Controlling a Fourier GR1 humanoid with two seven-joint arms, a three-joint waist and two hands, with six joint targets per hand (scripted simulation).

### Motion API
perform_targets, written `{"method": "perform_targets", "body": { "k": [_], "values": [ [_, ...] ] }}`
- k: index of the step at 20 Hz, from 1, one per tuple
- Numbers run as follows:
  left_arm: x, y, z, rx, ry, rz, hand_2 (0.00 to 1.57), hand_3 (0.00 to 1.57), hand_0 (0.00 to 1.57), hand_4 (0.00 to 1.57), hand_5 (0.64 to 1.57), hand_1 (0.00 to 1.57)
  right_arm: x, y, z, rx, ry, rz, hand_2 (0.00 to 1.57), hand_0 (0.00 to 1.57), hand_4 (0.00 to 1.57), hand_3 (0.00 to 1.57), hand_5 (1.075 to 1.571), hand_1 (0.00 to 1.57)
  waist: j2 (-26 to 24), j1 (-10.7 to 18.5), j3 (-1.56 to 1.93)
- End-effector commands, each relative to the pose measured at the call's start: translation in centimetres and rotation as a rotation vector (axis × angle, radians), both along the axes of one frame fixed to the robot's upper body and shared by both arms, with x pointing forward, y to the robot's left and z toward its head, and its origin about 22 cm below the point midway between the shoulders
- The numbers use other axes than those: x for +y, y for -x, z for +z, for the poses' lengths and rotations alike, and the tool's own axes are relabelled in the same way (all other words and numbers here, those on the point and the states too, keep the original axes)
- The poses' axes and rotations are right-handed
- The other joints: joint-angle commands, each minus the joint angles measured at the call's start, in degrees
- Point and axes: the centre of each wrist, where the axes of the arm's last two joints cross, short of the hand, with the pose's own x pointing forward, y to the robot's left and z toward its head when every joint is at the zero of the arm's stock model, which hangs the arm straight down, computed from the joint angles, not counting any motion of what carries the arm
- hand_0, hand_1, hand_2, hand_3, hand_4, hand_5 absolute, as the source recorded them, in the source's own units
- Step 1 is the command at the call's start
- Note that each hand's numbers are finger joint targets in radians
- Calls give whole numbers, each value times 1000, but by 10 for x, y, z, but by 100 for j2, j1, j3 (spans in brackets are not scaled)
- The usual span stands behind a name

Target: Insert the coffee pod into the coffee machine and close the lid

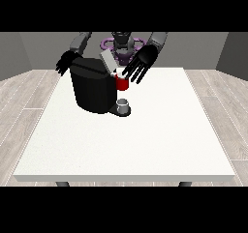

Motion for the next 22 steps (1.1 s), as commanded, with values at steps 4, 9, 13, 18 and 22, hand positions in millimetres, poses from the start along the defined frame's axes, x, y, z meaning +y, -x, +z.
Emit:
{"method": "perform_targets", "body": {
  "k": [4,9,13,18,22],
  "values": [
    [9,5,-27,62,5,-14,0,0,0,0,1571,0,-19,16,-21,50,-16,-5,0,0,383,0,1571,0,-480,164,-3],
    [-19,9,-72,159,126,-23,0,0,0,0,1571,0,-13,40,-51,121,-6,-34,0,0,430,0,1571,0,-1090,396,-3],
    [-17,15,-105,205,420,17,0,0,0,0,1571,0,-19,39,-45,125,-52,-82,0,0,399,0,1571,0,-1437,643,-8],
    [-9,38,-169,256,760,5,0,0,0,0,1571,0,-44,52,-46,131,53,-65,0,0,357,0,1571,0,-1955,1044,-14],
    [-26,58,-209,335,840,23,0,0,0,0,1571,0,-53,56,-45,163,30,-2,0,0,370,0,1571,0,-2588,1373,-6]
  ]
}}
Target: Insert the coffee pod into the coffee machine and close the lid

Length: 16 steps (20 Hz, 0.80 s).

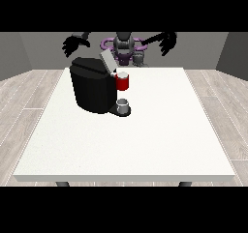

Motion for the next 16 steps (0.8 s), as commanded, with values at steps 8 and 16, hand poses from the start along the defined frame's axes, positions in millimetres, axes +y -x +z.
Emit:
{"method": "perform_targets", "body": {
  "k": [8,16],
  "values": [
    [15,52,-77,148,262,87,0,0,0,0,1571,0,-10,-13,51,-42,39,170,0,0,0,0,1571,0,-665,500,5],
    [-11,83,-105,204,378,25,0,0,0,140,1571,0,4,-35,65,1,116,218,0,0,239,0,1571,0,-730,1203,5]
  ]
}}
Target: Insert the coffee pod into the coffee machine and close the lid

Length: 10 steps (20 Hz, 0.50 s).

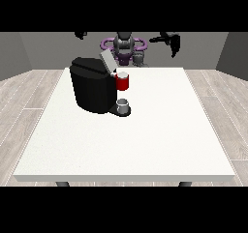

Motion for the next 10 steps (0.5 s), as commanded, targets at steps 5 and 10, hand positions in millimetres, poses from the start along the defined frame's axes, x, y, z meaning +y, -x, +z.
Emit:
{"method": "perform_targets", "body": {
  "k": [5,10],
  "values": [
    [10,23,2,-46,60,7,0,0,0,88,1571,0,14,-15,8,-54,60,52,0,0,0,0,1571,0,419,239,1],
    [0,19,35,-78,63,21,0,0,0,0,1571,0,2,-27,7,-26,2,69,0,0,0,0,1571,0,627,225,2]
  ]
}}
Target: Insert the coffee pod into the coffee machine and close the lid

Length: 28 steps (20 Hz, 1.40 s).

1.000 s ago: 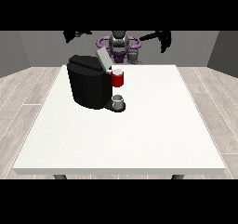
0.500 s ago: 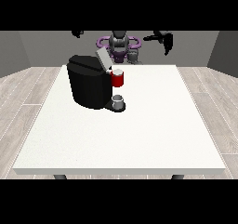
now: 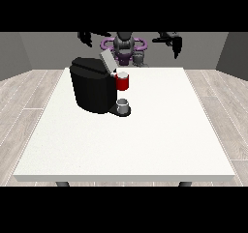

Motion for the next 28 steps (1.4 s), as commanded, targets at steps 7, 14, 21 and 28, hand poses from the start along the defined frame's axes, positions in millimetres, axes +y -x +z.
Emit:
{"method": "perform_targets", "body": {
  "k": [7,14,21,28],
  "values": [
    [6,22,23,-49,39,52,0,0,0,0,1571,0,-10,-32,8,4,-62,-10,0,0,0,0,1571,0,530,9,0],
    [-12,21,52,-92,7,51,0,0,0,0,1571,0,8,-51,5,-31,1,11,0,0,0,0,1571,0,940,65,1],
    [24,23,62,-169,14,65,0,0,0,0,1571,0,18,-69,22,-92,33,51,0,0,0,0,1571,0,1277,-1,0],
    [29,25,58,-139,3,100,0,0,0,124,1571,0,47,-75,26,-38,21,113,0,0,0,0,1571,0,1200,-226,-1]
  ]
}}
